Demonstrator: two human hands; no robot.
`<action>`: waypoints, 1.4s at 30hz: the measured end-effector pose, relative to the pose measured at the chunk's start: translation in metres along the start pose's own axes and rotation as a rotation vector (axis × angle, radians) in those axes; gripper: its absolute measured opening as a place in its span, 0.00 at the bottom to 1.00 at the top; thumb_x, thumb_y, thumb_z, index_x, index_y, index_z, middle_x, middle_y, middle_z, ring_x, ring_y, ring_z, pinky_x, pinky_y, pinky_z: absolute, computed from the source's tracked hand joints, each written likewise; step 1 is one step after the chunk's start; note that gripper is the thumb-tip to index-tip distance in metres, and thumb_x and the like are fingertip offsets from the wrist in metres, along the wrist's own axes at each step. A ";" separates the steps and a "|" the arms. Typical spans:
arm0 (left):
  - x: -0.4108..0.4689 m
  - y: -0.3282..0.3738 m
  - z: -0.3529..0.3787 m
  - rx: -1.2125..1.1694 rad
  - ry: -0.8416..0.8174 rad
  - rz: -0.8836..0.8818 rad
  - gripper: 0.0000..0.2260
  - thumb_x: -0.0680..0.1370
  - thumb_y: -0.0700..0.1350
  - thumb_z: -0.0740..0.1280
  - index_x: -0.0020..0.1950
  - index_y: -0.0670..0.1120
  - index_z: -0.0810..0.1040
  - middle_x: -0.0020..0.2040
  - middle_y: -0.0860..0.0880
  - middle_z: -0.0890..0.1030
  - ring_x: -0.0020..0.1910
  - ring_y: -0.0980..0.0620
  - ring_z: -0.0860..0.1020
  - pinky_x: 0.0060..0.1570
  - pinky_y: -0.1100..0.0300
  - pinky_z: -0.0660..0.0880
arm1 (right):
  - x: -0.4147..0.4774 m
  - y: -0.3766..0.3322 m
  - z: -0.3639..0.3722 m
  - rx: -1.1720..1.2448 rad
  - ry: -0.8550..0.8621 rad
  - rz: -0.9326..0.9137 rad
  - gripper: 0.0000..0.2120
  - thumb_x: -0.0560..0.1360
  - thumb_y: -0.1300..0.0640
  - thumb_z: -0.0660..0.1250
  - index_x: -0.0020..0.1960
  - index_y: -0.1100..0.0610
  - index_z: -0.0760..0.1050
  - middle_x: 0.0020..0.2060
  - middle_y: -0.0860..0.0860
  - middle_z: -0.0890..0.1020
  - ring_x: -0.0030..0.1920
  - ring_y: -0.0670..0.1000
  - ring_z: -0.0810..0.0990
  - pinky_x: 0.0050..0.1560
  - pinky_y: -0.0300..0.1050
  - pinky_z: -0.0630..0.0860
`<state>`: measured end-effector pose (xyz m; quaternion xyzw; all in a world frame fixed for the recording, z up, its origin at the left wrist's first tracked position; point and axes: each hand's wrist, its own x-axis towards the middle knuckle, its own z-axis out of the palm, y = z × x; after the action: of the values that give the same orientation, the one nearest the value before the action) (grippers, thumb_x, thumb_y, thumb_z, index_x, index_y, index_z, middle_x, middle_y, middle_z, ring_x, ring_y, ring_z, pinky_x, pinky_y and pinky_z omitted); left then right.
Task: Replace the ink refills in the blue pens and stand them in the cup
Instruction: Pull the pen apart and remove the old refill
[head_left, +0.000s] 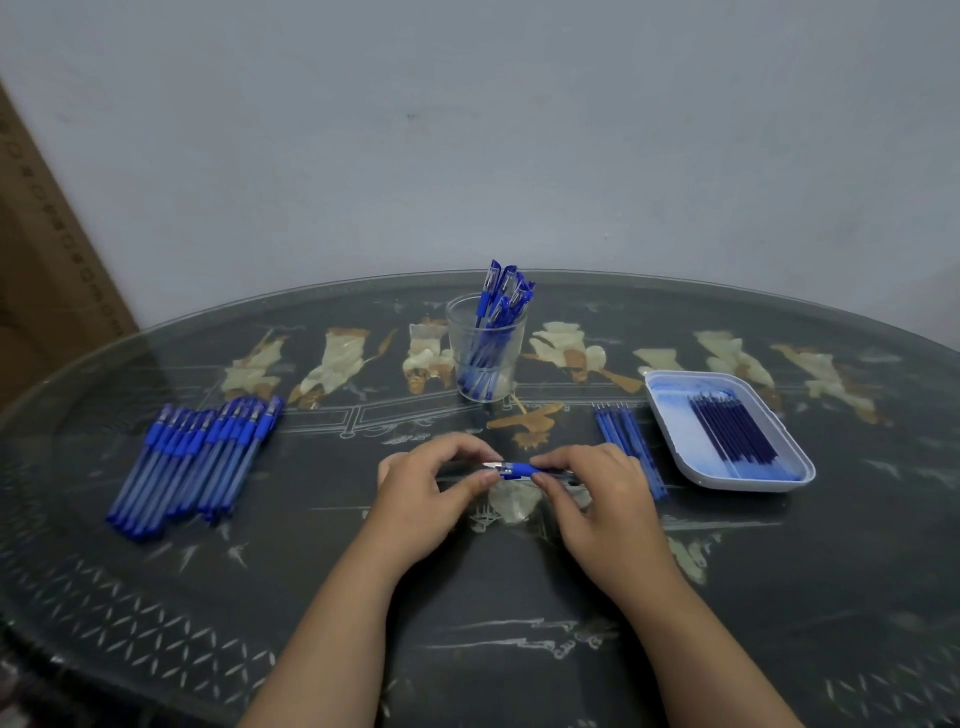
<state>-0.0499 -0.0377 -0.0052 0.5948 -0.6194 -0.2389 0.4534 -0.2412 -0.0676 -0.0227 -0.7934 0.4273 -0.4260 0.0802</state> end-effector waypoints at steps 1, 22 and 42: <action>0.000 0.000 0.000 0.013 0.005 0.000 0.04 0.73 0.54 0.73 0.46 0.61 0.80 0.45 0.63 0.83 0.48 0.64 0.80 0.62 0.41 0.71 | 0.000 0.000 0.000 -0.002 -0.002 -0.001 0.05 0.74 0.50 0.67 0.49 0.47 0.80 0.42 0.36 0.80 0.45 0.40 0.74 0.50 0.39 0.67; -0.001 0.003 -0.002 -0.001 0.013 -0.062 0.04 0.75 0.49 0.72 0.43 0.59 0.81 0.42 0.62 0.83 0.49 0.60 0.80 0.60 0.46 0.73 | -0.001 0.000 -0.001 -0.023 -0.020 -0.020 0.05 0.75 0.54 0.71 0.50 0.47 0.80 0.43 0.37 0.80 0.45 0.41 0.74 0.50 0.41 0.67; 0.000 0.006 -0.024 0.432 -0.008 -0.107 0.10 0.71 0.42 0.71 0.41 0.60 0.81 0.41 0.58 0.79 0.47 0.60 0.76 0.58 0.56 0.73 | -0.001 -0.001 -0.002 -0.007 -0.010 0.037 0.05 0.74 0.55 0.71 0.49 0.48 0.80 0.42 0.37 0.80 0.45 0.42 0.75 0.51 0.45 0.70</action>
<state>-0.0330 -0.0304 0.0107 0.7092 -0.6256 -0.1267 0.2995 -0.2426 -0.0660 -0.0220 -0.7877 0.4430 -0.4192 0.0876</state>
